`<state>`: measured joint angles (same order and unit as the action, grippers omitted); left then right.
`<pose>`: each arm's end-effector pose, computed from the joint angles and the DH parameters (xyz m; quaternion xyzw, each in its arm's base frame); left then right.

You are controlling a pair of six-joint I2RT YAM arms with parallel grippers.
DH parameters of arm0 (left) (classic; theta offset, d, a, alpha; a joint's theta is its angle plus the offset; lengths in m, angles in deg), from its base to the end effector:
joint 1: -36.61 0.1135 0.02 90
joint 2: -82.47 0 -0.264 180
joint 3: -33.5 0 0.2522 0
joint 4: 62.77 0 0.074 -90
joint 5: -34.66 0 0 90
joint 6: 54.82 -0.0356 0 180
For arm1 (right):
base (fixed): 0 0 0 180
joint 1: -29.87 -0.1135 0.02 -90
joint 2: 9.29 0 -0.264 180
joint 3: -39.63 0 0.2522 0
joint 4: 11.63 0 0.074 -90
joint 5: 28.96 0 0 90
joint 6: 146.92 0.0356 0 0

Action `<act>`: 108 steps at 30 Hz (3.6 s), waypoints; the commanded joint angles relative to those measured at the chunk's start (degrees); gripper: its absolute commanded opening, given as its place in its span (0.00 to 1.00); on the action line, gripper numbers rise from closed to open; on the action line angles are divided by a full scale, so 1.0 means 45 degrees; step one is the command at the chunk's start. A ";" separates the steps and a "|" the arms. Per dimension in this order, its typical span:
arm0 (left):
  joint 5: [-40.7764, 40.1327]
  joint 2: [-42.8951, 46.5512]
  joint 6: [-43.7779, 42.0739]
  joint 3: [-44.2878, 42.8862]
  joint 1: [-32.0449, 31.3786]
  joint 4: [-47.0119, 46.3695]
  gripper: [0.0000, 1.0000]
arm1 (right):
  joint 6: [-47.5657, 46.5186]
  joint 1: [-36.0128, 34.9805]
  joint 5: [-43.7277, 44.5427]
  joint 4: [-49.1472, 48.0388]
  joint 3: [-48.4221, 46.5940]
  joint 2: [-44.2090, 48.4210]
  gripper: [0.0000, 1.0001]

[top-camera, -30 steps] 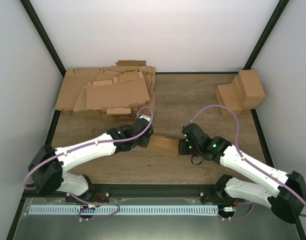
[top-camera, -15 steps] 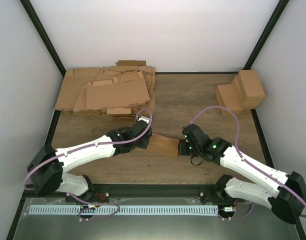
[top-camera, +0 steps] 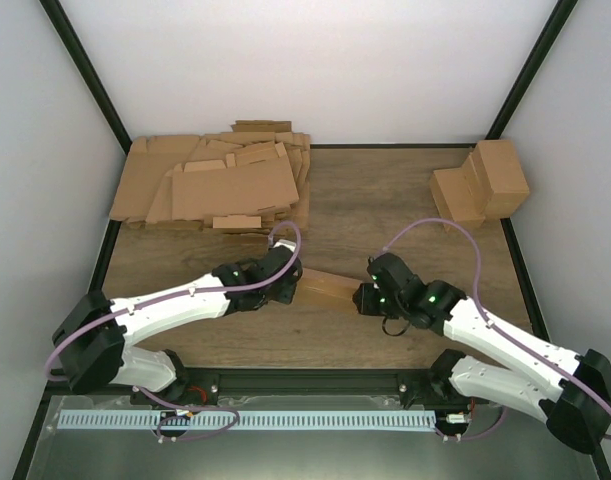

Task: Fold the paper box

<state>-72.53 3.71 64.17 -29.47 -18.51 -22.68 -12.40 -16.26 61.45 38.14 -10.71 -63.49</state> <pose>0.1641 -0.2170 0.2144 0.1710 0.9307 -0.0882 0.3111 0.1264 0.1312 0.2224 -0.0122 0.9500 0.2195 0.2218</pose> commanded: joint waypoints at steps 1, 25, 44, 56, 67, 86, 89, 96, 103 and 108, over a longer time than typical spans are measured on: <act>0.0256 0.0416 0.0246 -0.0843 -0.0100 0.1280 0.29 | -0.0054 -0.0120 0.0264 0.1060 -0.1023 0.0446 0.33; 0.6675 0.1866 0.1013 -0.1856 0.2248 -0.1534 0.04 | 0.0212 0.1318 -0.3787 -0.3708 -0.2024 0.0782 0.01; 0.6696 0.0706 0.2378 0.0683 0.2520 -0.3881 0.04 | 0.2643 0.1677 -0.2226 -0.5070 0.1306 0.1378 0.01; 0.6544 0.0124 0.2915 0.2207 0.2447 -0.4824 0.04 | 0.2834 0.1696 -0.1889 -0.6117 0.3189 0.1041 0.01; 0.6286 0.0248 0.2234 0.0945 0.2462 -0.4161 0.04 | 0.1243 0.1735 -0.1708 -0.5207 0.1142 0.1209 0.01; 0.8623 -0.0277 0.2577 0.3086 0.2471 -0.7842 0.04 | 0.1144 0.3296 -0.6148 -0.9676 0.4416 0.0876 0.01; 0.8663 -0.0326 0.2501 0.2705 0.2472 -0.7537 0.04 | 0.0982 0.3394 -0.6331 -0.9167 0.3831 0.1130 0.01; 0.8392 -0.0110 0.1813 0.1980 0.2481 -0.6606 0.04 | 0.0495 0.3400 -0.6445 -0.8132 0.2530 0.1590 0.01; 0.8510 0.0838 0.1891 0.1338 0.2587 -0.5655 0.04 | 0.0789 0.4276 -0.7743 -1.0059 0.4357 0.0627 0.01; 0.8743 0.1016 0.1761 0.2055 0.3032 -0.5978 0.04 | 0.0462 0.4865 -0.8594 -1.0295 0.4355 0.0075 0.01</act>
<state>-34.35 7.49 73.42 -21.80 -6.42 -49.15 -9.10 4.09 27.26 -5.09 10.32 -62.07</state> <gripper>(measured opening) 0.038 0.010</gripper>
